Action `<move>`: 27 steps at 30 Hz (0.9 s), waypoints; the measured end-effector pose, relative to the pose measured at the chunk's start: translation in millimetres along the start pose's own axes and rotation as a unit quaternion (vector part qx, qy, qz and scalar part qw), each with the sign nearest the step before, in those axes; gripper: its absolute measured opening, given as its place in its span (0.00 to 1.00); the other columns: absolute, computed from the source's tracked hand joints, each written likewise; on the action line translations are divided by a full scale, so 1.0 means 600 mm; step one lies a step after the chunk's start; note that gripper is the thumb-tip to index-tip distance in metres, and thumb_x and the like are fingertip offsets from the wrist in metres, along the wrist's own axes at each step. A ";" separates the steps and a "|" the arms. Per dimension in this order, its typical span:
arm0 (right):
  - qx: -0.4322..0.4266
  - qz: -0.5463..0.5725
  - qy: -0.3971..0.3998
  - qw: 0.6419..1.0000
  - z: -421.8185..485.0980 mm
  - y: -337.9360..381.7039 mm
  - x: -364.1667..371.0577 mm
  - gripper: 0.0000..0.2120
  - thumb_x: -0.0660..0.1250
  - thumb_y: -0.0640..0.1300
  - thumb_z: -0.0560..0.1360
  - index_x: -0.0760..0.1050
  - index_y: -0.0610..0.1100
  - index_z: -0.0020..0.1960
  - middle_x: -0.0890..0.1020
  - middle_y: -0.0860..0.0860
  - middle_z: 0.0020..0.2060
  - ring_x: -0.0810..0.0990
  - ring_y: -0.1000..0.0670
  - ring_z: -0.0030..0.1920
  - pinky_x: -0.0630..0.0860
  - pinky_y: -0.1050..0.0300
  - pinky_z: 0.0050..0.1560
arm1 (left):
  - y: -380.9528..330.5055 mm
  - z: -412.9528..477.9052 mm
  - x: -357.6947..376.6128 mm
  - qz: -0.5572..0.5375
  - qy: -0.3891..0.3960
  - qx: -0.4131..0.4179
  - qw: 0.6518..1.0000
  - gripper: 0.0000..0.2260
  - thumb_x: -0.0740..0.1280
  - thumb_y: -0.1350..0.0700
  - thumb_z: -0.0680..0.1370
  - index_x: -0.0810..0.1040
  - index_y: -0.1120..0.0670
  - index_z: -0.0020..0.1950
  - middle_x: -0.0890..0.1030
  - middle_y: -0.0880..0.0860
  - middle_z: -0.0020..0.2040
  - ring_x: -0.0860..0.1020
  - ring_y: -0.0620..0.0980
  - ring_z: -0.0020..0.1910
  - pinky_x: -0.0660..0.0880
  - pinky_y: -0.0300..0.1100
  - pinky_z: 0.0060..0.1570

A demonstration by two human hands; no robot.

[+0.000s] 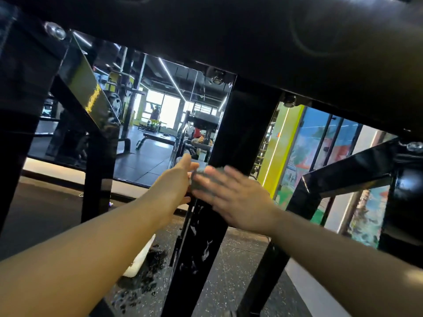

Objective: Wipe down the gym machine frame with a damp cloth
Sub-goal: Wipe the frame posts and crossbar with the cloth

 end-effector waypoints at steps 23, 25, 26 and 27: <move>0.263 -0.013 -0.168 0.950 0.058 -0.168 -0.086 0.28 0.62 0.49 0.76 0.64 0.43 0.74 0.65 0.41 0.74 0.58 0.38 0.73 0.49 0.43 0.74 | 0.018 0.043 0.017 -0.050 -0.012 0.030 0.998 0.22 0.46 0.44 0.83 0.77 0.52 0.55 0.79 0.50 0.52 0.77 0.50 0.52 0.72 0.44 0.53; 0.172 0.008 -0.107 0.979 0.036 -0.057 -0.023 0.30 0.64 0.49 0.75 0.63 0.43 0.75 0.62 0.43 0.75 0.54 0.41 0.75 0.42 0.45 0.75 | 0.039 0.047 0.010 -0.084 -0.024 0.015 0.996 0.23 0.47 0.44 0.83 0.76 0.55 0.59 0.80 0.53 0.52 0.77 0.51 0.51 0.72 0.44 0.51; 0.110 0.016 -0.065 0.992 0.018 0.007 0.009 0.32 0.66 0.47 0.72 0.64 0.43 0.74 0.62 0.44 0.75 0.54 0.42 0.75 0.40 0.46 0.75 | 0.051 0.047 0.003 -0.096 -0.035 -0.003 0.995 0.23 0.47 0.43 0.82 0.76 0.56 0.59 0.79 0.54 0.51 0.76 0.51 0.49 0.71 0.44 0.50; 0.049 0.015 -0.020 0.998 -0.004 0.058 0.032 0.32 0.66 0.46 0.70 0.65 0.43 0.74 0.64 0.45 0.74 0.55 0.43 0.75 0.38 0.47 0.75 | 0.064 0.044 -0.003 -0.095 -0.044 -0.022 0.994 0.23 0.47 0.43 0.82 0.76 0.55 0.57 0.79 0.54 0.50 0.75 0.51 0.47 0.71 0.45 0.47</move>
Point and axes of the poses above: each hand's wrist, its own z-axis towards the middle knuckle, its own x-axis out of the palm, y = z × x, the point moved 9 cm from there along z, towards the middle knuckle
